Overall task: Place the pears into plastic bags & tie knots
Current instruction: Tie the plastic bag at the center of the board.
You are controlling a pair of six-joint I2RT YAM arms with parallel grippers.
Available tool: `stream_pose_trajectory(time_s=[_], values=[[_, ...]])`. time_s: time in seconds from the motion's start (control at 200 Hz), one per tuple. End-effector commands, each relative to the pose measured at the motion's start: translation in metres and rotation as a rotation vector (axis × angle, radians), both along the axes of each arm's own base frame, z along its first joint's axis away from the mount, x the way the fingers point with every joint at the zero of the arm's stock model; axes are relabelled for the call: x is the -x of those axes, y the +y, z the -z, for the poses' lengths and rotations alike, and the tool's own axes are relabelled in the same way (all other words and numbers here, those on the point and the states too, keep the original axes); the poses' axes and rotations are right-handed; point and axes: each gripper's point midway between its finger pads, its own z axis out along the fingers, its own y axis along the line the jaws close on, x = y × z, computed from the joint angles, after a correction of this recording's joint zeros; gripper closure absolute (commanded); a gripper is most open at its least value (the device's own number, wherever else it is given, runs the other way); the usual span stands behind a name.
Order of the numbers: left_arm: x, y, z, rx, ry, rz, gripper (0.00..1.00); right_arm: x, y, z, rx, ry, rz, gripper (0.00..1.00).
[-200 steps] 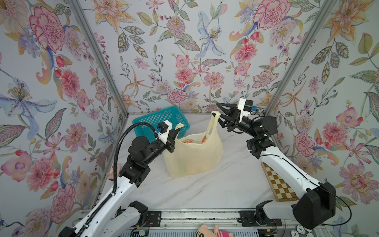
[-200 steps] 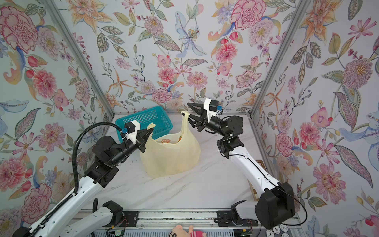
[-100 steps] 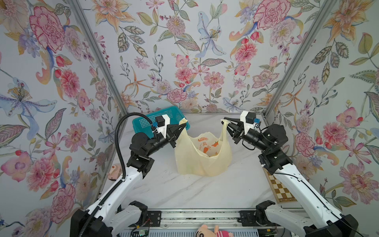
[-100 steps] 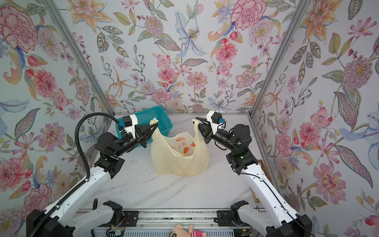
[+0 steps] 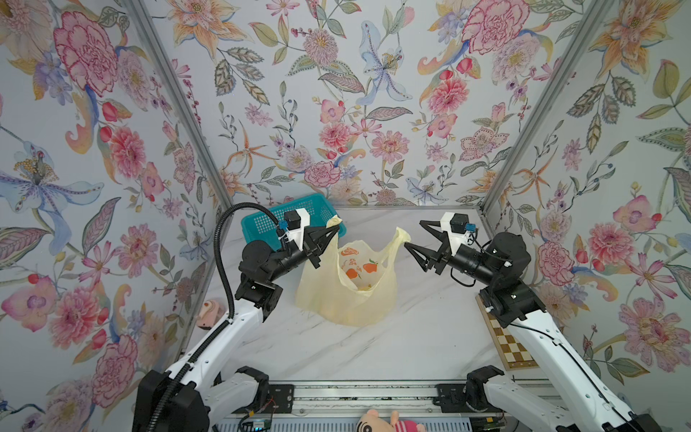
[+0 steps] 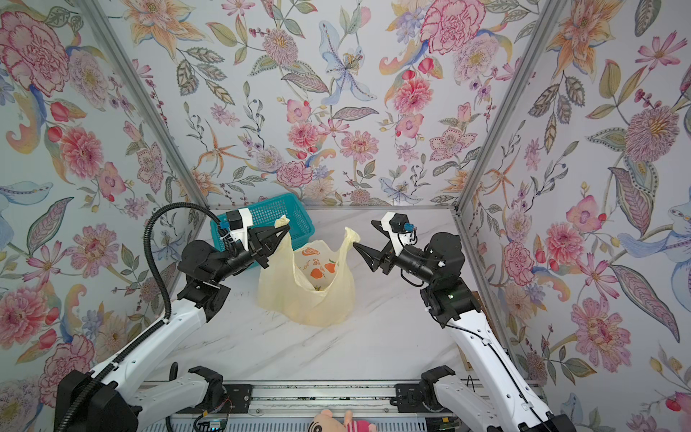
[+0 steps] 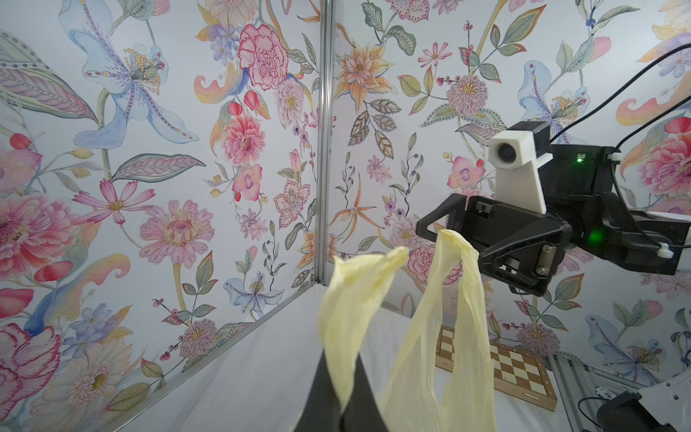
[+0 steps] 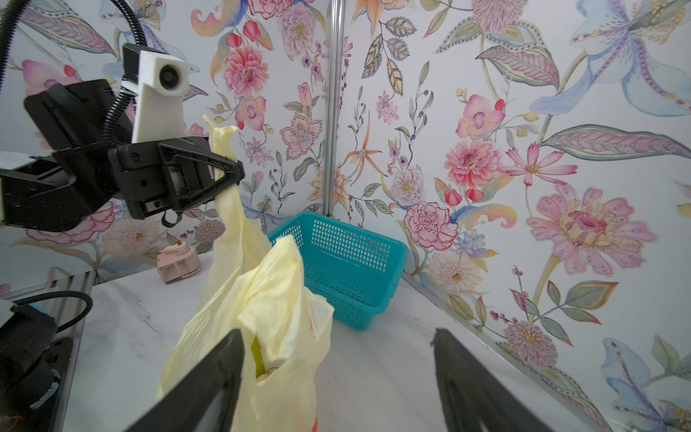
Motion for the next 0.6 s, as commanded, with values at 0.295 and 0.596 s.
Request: stream_pose_trajectory(time_s=[0.295, 0.596], values=[[0.009, 0.005, -0.008, 0.004, -0.043, 0.019, 1.0, 0.016, 0.037, 0.026, -0.141, 0.082, -0.236, 0.01], [0.011, 0.005, -0.01, 0.005, -0.046, 0.026, 1.0, 0.008, 0.056, 0.026, -0.201, 0.038, -0.293, 0.05]])
